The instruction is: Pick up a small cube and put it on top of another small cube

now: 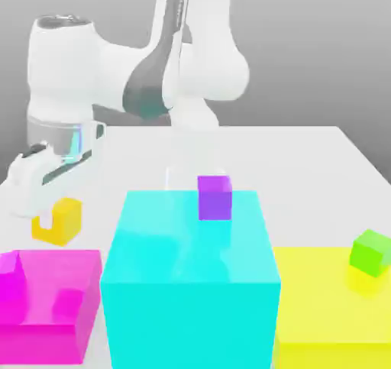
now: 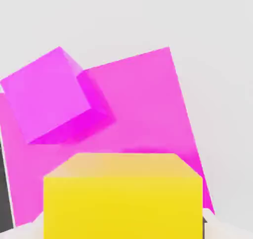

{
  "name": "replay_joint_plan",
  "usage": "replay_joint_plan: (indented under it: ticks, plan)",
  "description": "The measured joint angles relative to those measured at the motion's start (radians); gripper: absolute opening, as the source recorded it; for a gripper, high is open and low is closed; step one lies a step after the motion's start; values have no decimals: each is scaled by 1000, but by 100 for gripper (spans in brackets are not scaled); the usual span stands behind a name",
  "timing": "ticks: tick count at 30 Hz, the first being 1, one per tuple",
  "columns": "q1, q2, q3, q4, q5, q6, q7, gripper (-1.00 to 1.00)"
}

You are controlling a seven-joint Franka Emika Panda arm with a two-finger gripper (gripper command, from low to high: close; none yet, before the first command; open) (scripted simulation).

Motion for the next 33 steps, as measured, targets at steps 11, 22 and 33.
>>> replay_joint_plan:
  ticks: [11,22,33]
  plan:
    - [388,-32,234,127,79,-176,-283,-100]
    - [661,125,449,193,226,-253,-394,-100]
    - [651,295,457,159,74,-84,-281,100]
